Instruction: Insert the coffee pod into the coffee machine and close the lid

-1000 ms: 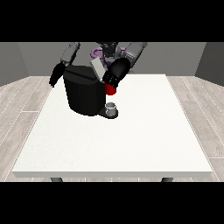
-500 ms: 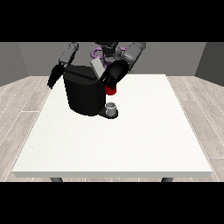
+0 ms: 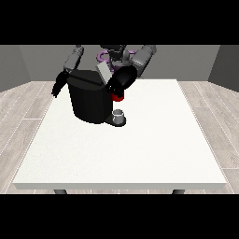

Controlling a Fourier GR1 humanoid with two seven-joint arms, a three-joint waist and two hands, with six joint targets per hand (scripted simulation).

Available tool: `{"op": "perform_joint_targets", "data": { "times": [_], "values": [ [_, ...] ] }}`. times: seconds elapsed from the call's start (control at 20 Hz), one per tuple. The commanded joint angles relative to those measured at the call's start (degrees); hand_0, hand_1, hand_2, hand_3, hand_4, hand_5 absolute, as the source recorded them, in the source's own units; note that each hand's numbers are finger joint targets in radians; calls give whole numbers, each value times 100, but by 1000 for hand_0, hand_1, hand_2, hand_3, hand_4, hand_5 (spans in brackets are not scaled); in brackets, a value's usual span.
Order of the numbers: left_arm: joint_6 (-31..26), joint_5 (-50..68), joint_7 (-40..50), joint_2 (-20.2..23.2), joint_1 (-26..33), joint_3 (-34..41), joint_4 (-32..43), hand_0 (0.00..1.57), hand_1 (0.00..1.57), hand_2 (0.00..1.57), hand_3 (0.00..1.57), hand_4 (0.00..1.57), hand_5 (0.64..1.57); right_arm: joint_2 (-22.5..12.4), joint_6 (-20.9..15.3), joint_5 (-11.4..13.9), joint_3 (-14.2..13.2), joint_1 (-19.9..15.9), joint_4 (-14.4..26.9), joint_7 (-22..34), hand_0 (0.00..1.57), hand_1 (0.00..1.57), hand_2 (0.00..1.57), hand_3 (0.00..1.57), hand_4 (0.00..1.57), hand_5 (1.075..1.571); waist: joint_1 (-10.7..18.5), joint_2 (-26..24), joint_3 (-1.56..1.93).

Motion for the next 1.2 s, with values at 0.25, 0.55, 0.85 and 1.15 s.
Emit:
{"op": "perform_joint_targets", "data": {
  "times": [0.25,0.55,0.85,1.15],
  "values": [
    [236,-222,-181,319,41,32,204,0,0,635,508,0,1571,191,-215,211,204,195,-125,-73,0,0,0,0,152,1571,-69,78,-14],
    [148,-292,-237,250,99,-45,170,0,0,525,452,0,1571,75,-78,35,17,119,-28,79,0,0,0,0,153,1571,75,-158,-13],
    [84,-272,158,-198,272,-70,143,0,0,221,146,0,1571,42,4,-80,-105,164,252,30,0,0,0,0,0,1571,329,-551,-11],
    [72,-74,-110,-523,1403,-43,207,0,0,0,0,0,1571,347,-42,16,190,1352,162,-54,0,0,0,0,0,1571,699,-1634,-16]
  ]
}}
